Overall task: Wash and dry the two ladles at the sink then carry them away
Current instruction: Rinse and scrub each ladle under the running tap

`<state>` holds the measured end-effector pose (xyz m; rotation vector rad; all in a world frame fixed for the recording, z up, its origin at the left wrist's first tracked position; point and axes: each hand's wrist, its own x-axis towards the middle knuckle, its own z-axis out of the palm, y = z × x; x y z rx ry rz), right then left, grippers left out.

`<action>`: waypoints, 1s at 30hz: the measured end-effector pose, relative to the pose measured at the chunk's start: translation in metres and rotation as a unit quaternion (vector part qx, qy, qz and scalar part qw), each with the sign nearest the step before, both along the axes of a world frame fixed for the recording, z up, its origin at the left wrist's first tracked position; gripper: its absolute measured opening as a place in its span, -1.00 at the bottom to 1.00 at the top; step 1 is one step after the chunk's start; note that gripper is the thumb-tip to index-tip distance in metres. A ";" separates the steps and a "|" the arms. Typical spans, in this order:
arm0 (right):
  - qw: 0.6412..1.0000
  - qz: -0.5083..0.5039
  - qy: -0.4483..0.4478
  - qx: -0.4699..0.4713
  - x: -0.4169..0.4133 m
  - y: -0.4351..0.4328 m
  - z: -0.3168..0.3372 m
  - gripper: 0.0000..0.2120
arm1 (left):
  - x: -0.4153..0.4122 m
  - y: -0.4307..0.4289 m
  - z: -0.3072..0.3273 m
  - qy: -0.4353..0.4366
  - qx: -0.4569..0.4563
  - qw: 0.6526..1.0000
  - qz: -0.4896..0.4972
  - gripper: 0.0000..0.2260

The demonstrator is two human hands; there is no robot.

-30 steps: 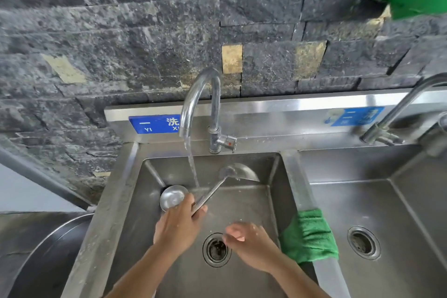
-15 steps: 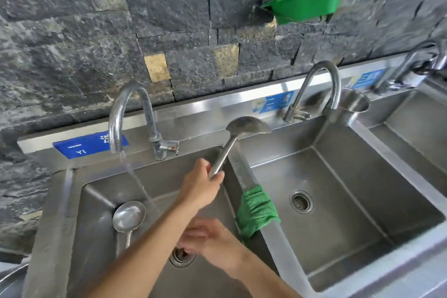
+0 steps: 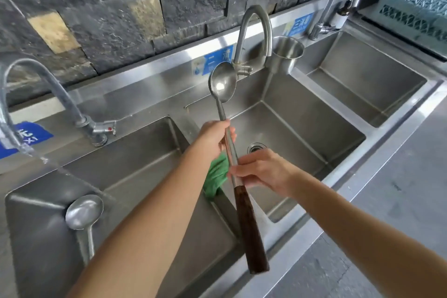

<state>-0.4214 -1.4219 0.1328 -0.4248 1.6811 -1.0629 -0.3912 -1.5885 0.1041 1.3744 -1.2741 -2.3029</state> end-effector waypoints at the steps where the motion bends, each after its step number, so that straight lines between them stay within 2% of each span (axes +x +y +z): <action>1: 1.000 -0.005 0.012 0.017 -0.008 0.005 0.001 -0.71 | -0.003 0.007 -0.004 0.000 0.018 1.000 -0.014 -0.88; 4: 0.998 -0.021 0.021 0.050 -0.027 0.019 -0.002 -0.71 | -0.012 0.025 -0.018 -0.023 0.045 0.997 -0.051 -0.94; 10: 0.990 -0.018 0.031 0.135 -0.078 0.034 -0.026 -0.63 | -0.040 0.053 -0.053 -0.050 0.065 0.995 -0.053 -0.94; 15: 0.977 0.041 0.057 0.200 -0.124 0.038 -0.061 -0.67 | -0.073 0.069 -0.087 -0.114 0.028 0.993 -0.018 -0.90; 18: 0.967 0.079 0.086 0.226 -0.136 0.034 -0.085 -0.81 | -0.087 0.074 -0.111 -0.165 -0.005 0.986 -0.005 -0.83; 26: 0.945 0.159 0.148 0.244 -0.151 0.010 -0.169 -0.67 | -0.111 0.070 -0.187 -0.274 -0.089 0.958 0.007 -0.84; 28: 0.942 0.168 0.149 0.248 -0.150 0.005 -0.183 -0.81 | -0.111 0.068 -0.202 -0.304 -0.115 0.946 0.003 -0.82; 30: 0.939 0.173 0.155 0.253 -0.150 0.001 -0.196 -0.87 | -0.111 0.068 -0.212 -0.315 -0.113 0.942 0.005 -0.88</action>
